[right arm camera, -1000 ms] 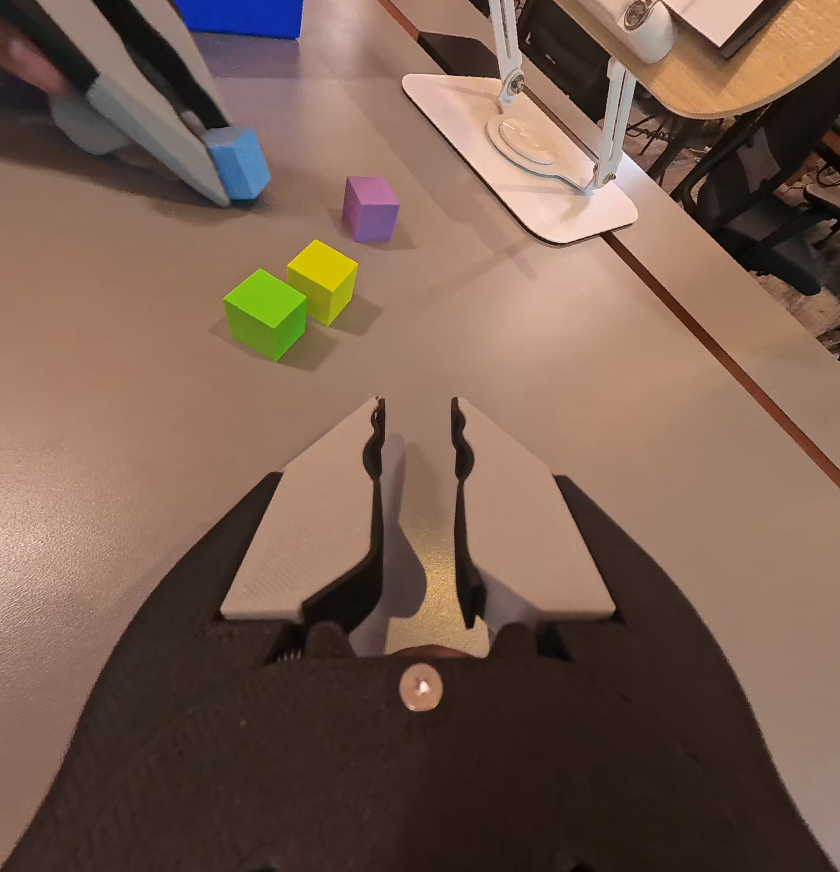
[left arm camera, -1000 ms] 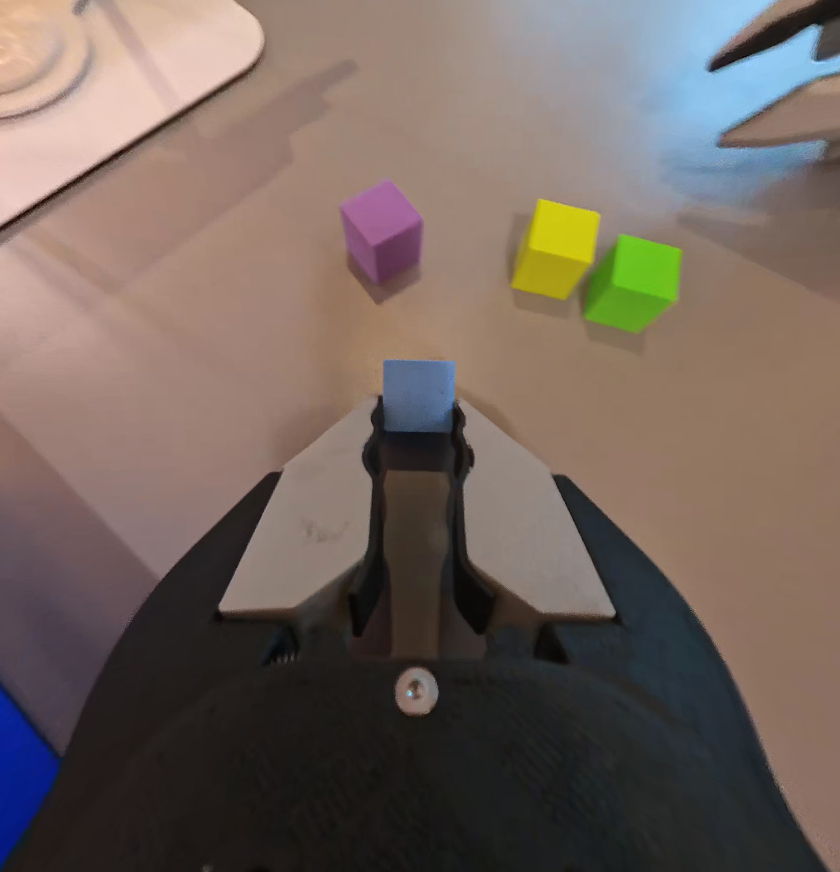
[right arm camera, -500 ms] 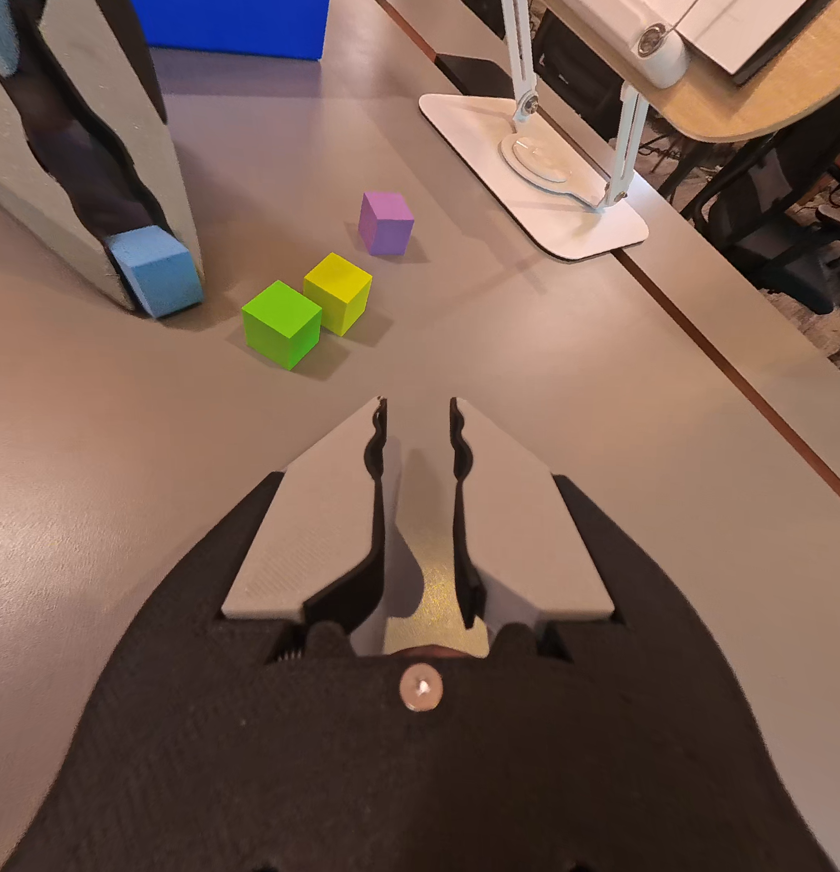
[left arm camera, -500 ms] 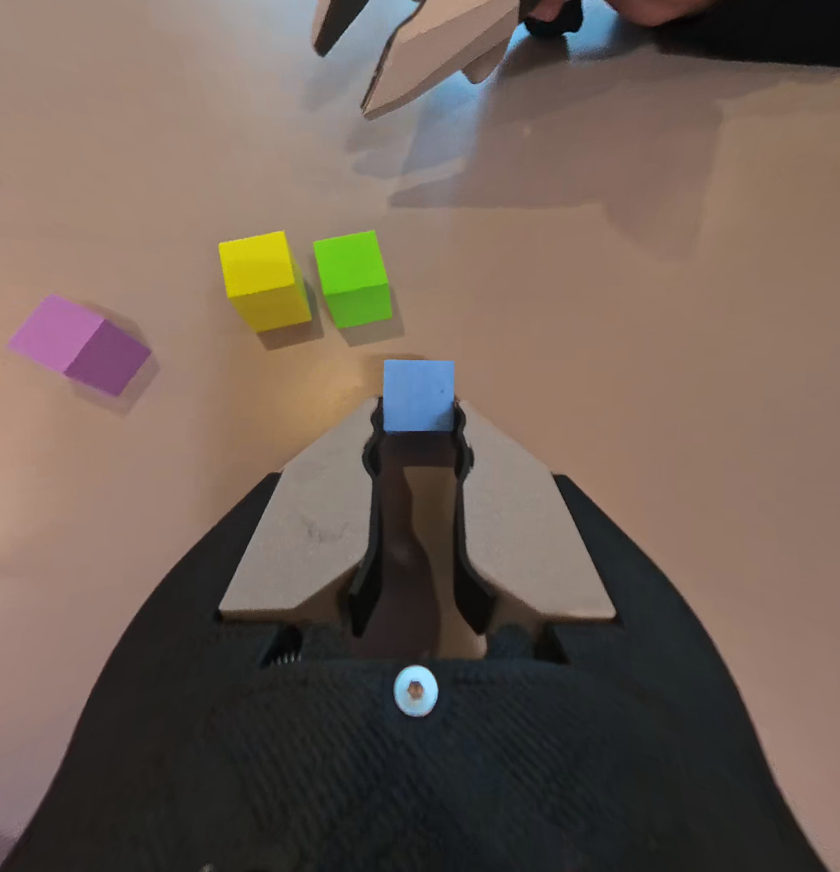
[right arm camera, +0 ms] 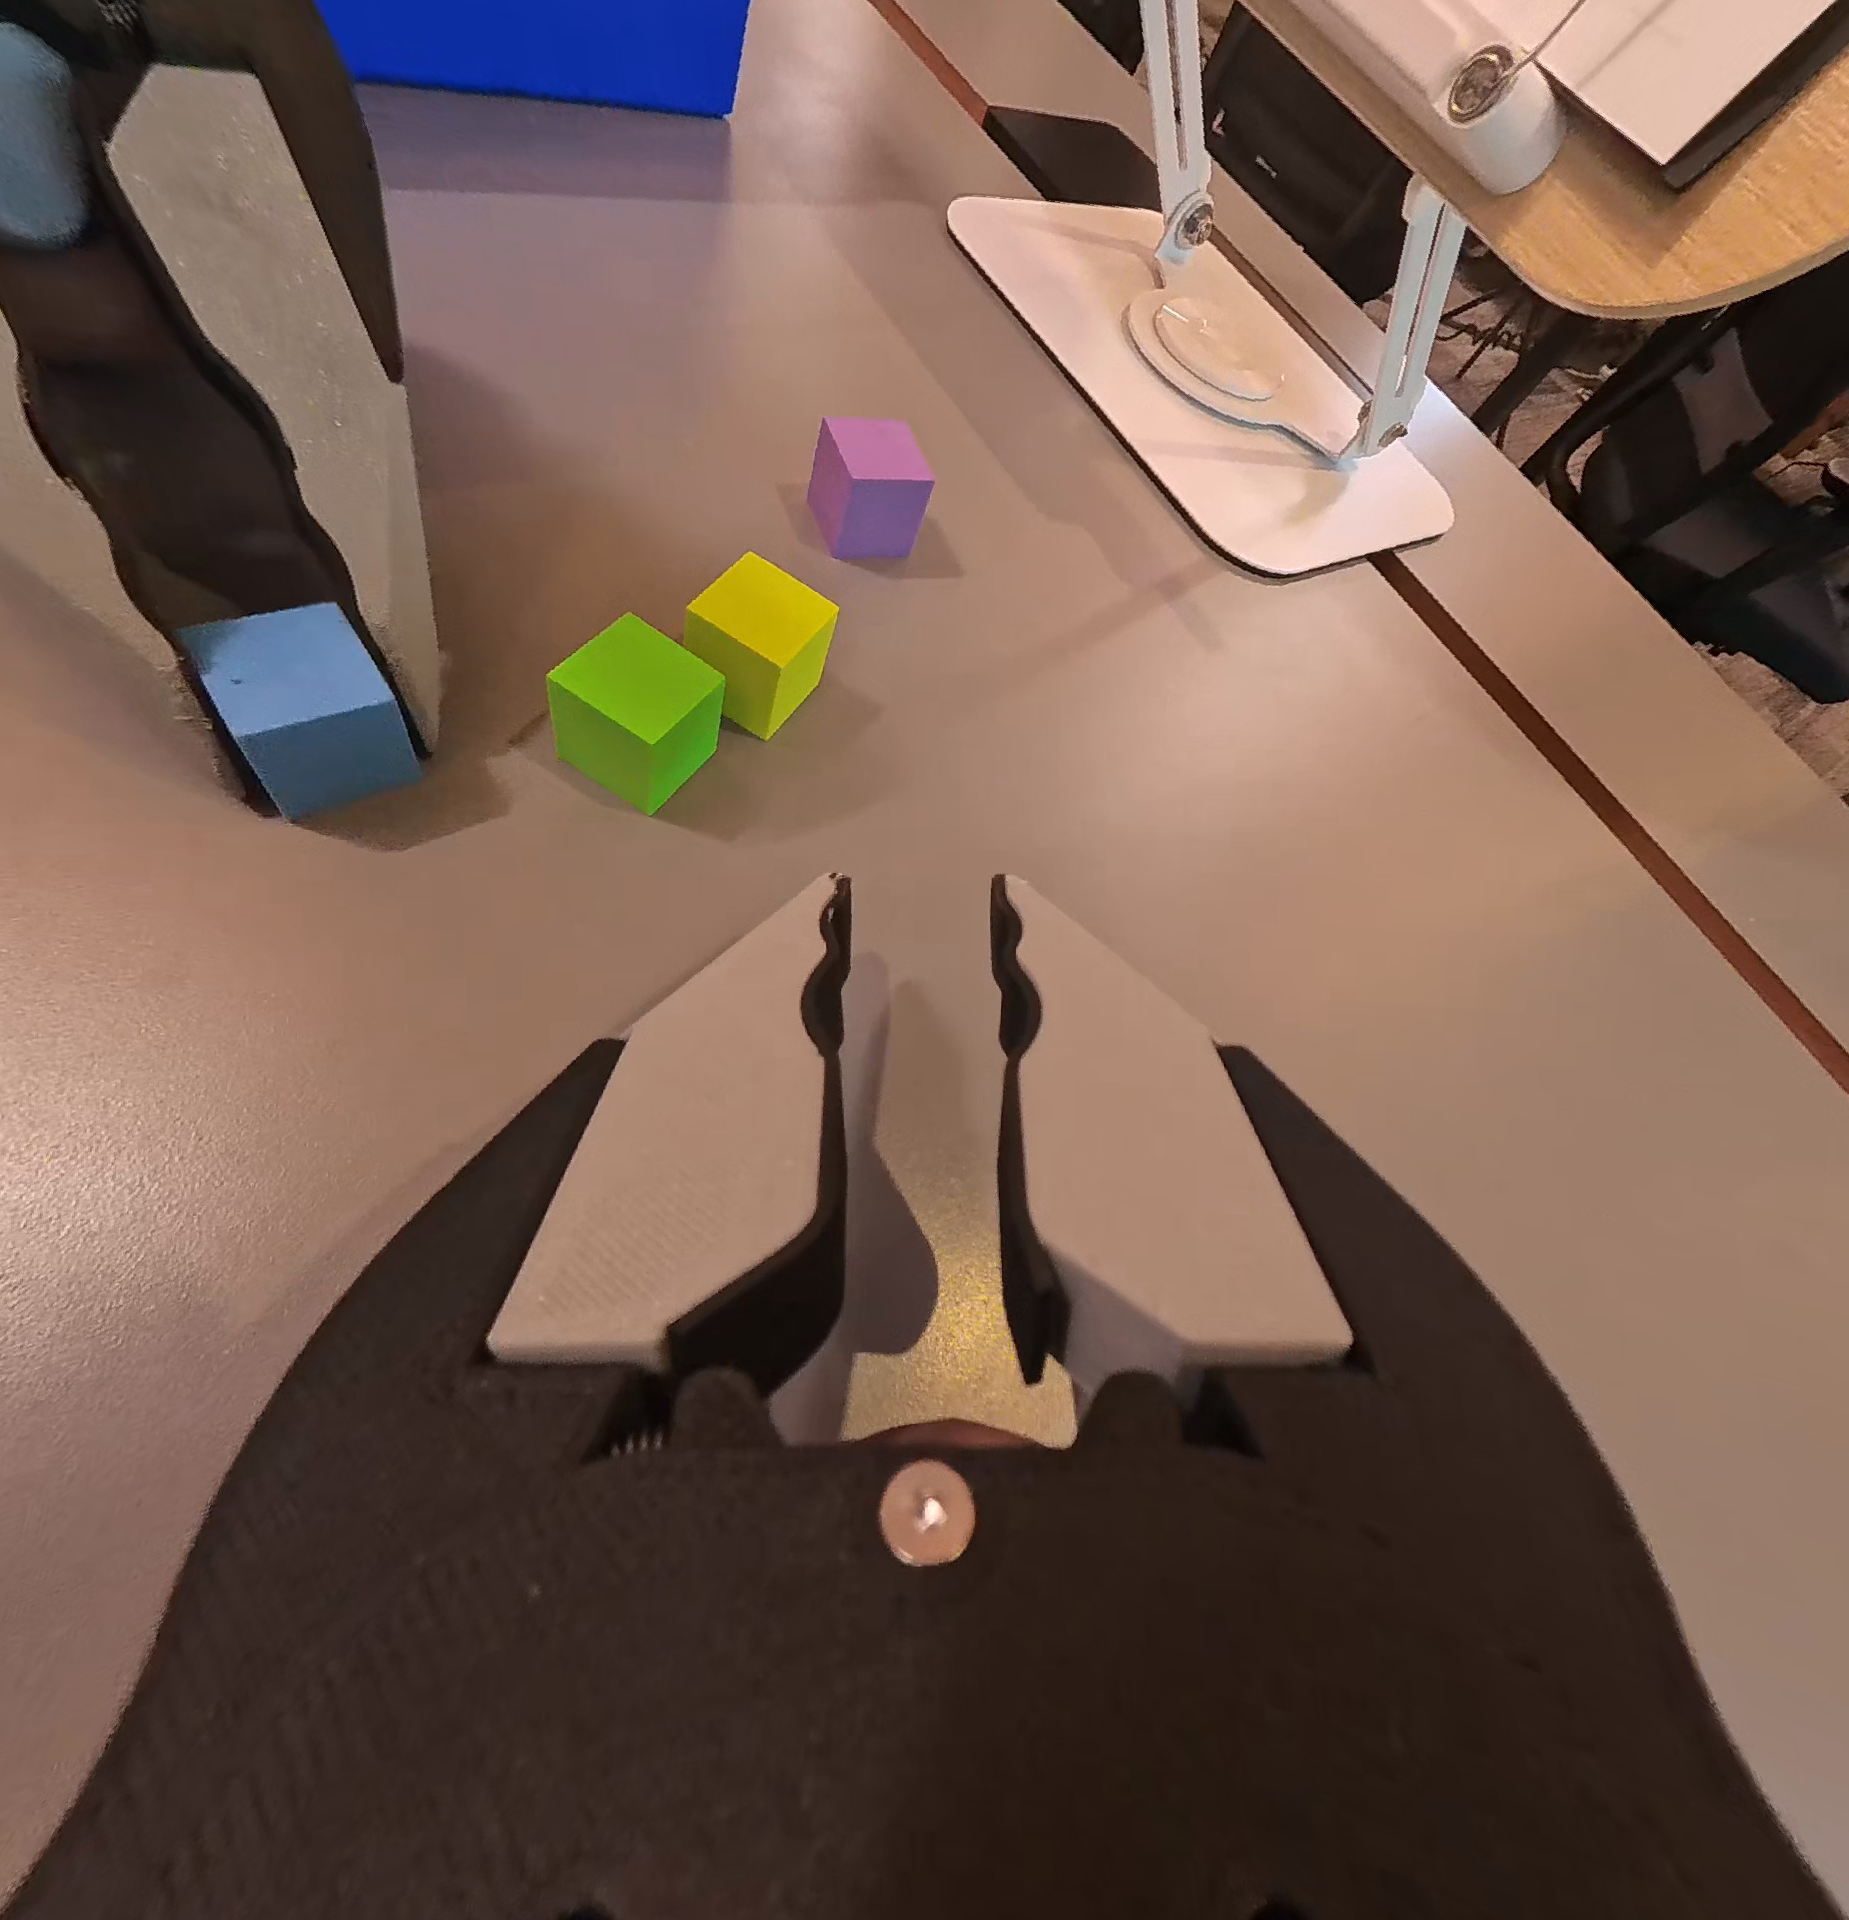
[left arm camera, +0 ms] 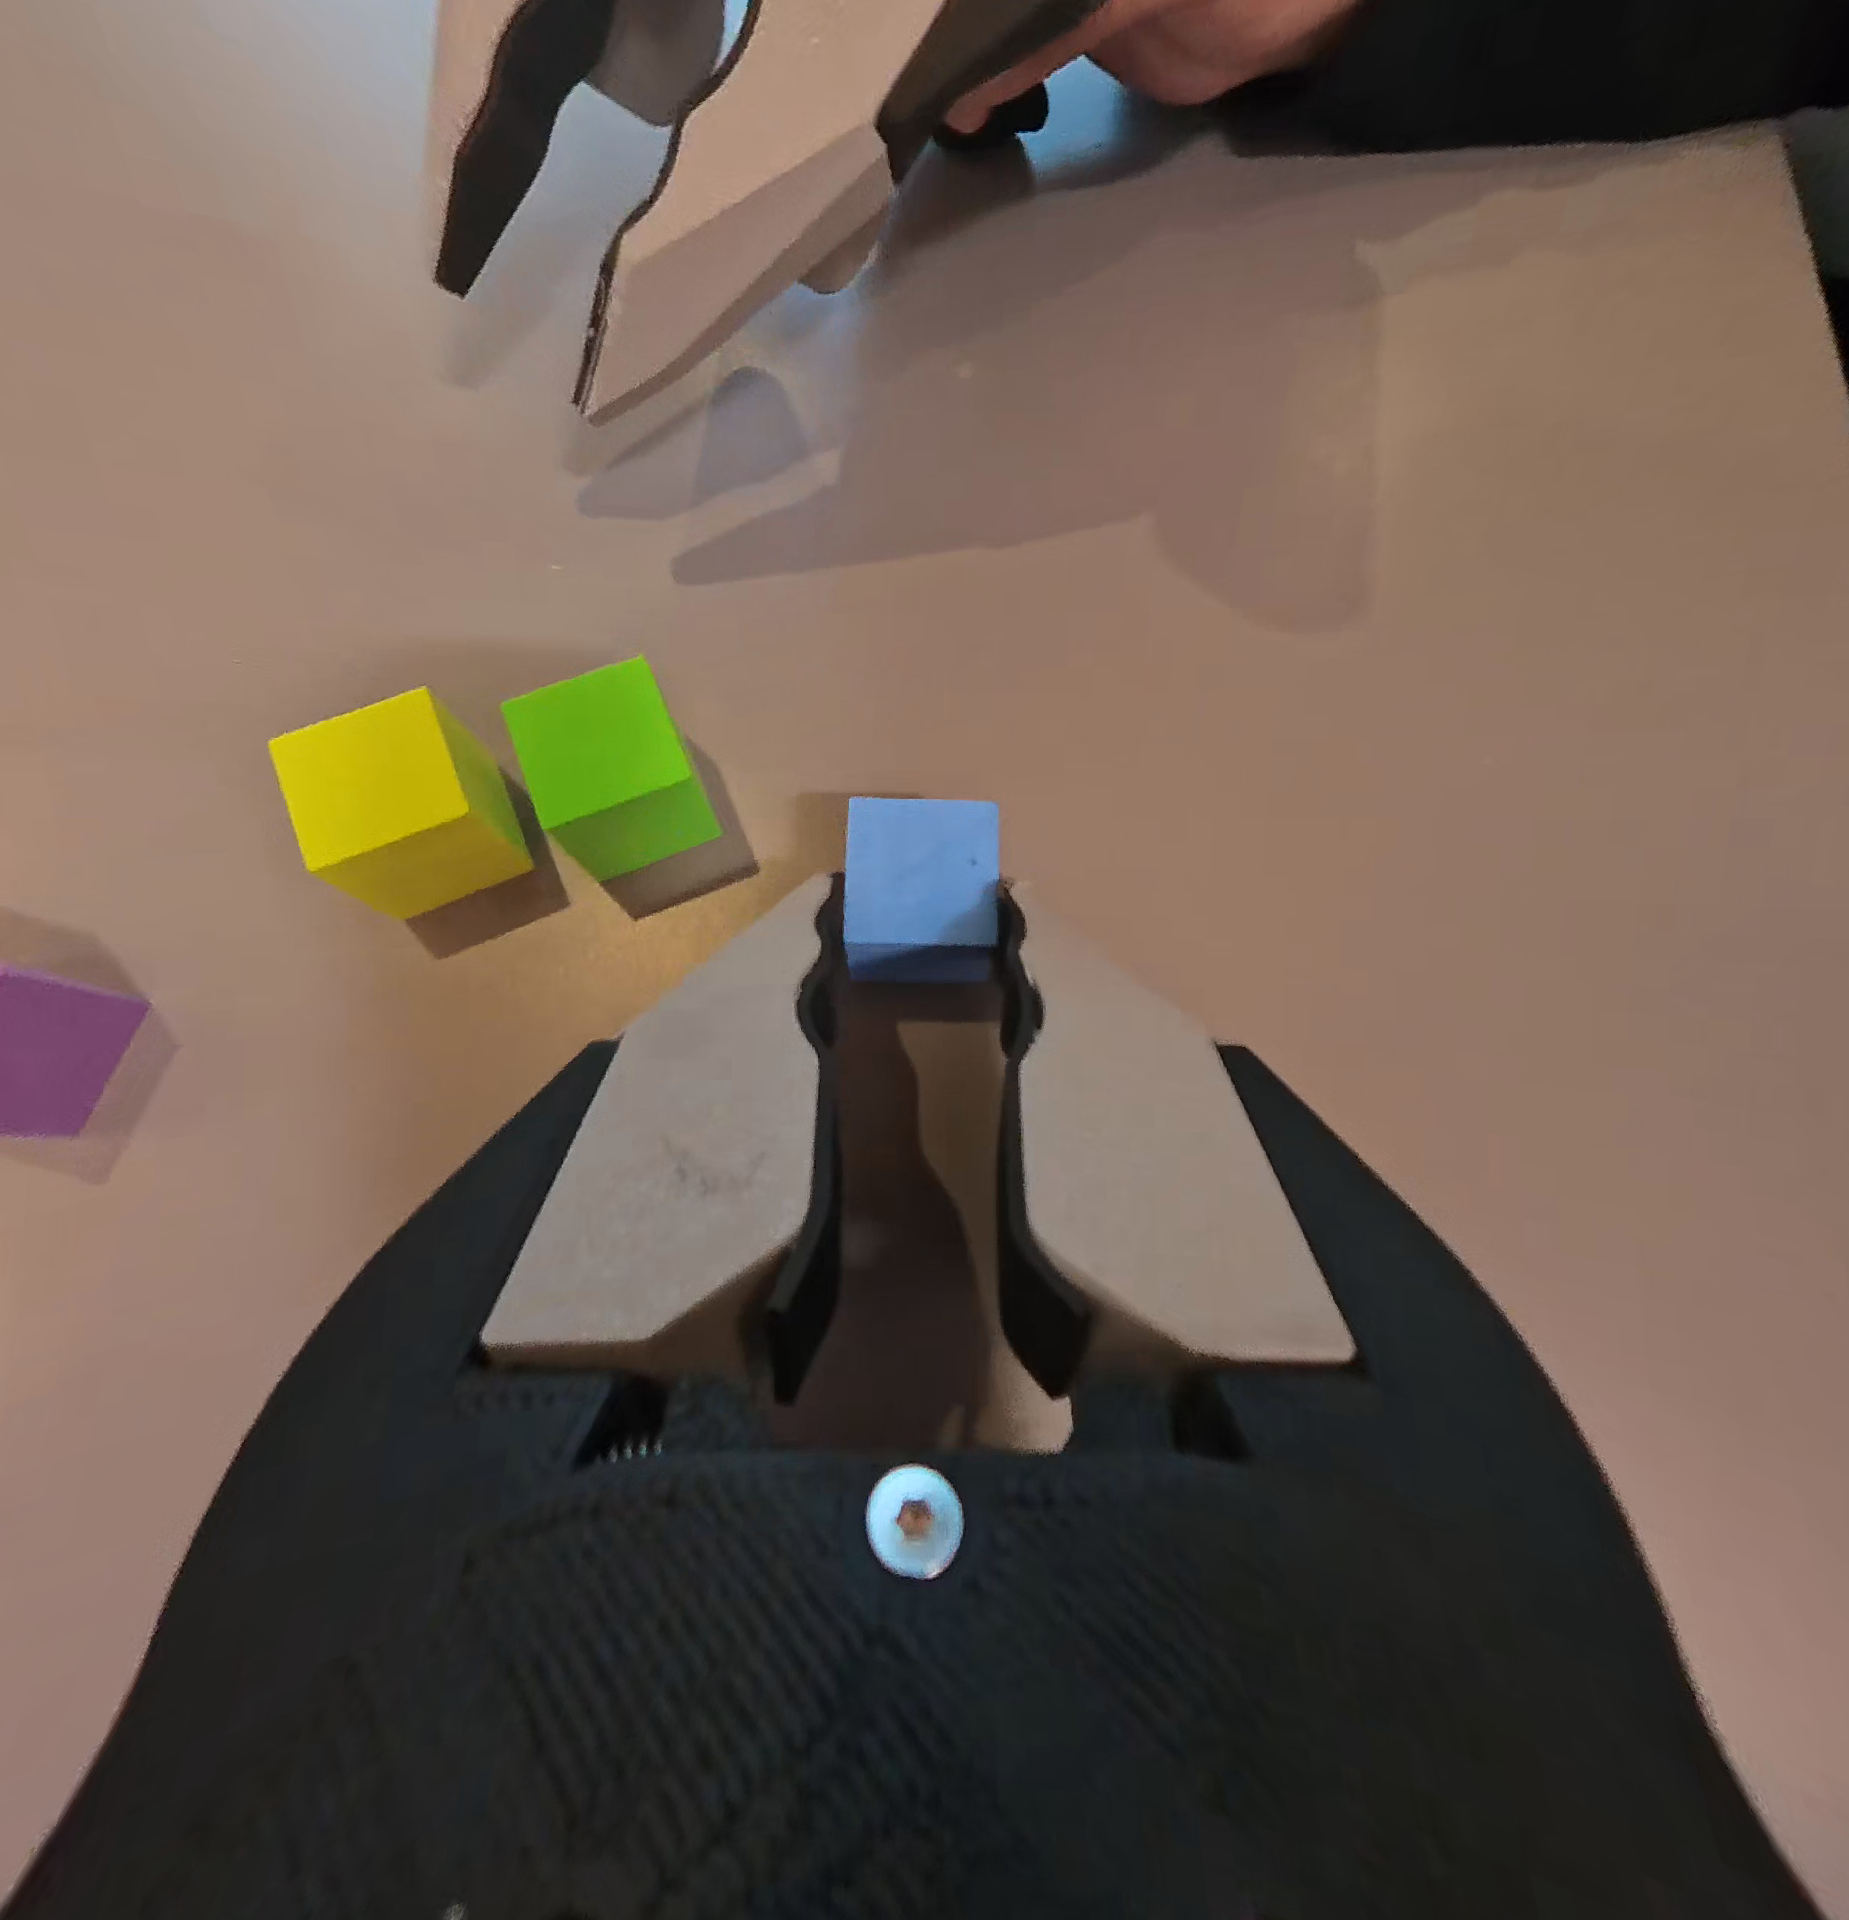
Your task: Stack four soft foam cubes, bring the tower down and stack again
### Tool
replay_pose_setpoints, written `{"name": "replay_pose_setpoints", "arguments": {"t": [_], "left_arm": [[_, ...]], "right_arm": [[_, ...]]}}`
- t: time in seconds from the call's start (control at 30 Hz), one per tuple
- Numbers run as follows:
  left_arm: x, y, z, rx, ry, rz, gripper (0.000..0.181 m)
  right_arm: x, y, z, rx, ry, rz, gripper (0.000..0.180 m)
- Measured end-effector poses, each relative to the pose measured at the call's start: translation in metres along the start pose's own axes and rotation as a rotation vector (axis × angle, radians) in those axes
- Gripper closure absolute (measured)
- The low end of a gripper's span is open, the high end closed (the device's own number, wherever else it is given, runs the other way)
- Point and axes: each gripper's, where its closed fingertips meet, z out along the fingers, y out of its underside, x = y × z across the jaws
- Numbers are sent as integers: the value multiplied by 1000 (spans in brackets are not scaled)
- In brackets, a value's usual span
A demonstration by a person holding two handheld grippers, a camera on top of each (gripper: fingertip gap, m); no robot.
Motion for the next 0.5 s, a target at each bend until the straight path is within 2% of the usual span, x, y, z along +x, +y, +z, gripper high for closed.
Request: {"name": "replay_pose_setpoints", "arguments": {"t": [0.2,0.33,0.5], "left_arm": [[-3,-2,1,1,-53,51,152],[-6,-3,0,7,-114,49,115],[-5,-1,0,0,-101,27,107]], "right_arm": [[1,-2,-1,13,11,-2,156],[3,0,-3,12,9,19,155],[6,-2,-5,34,14,39,156]]}}
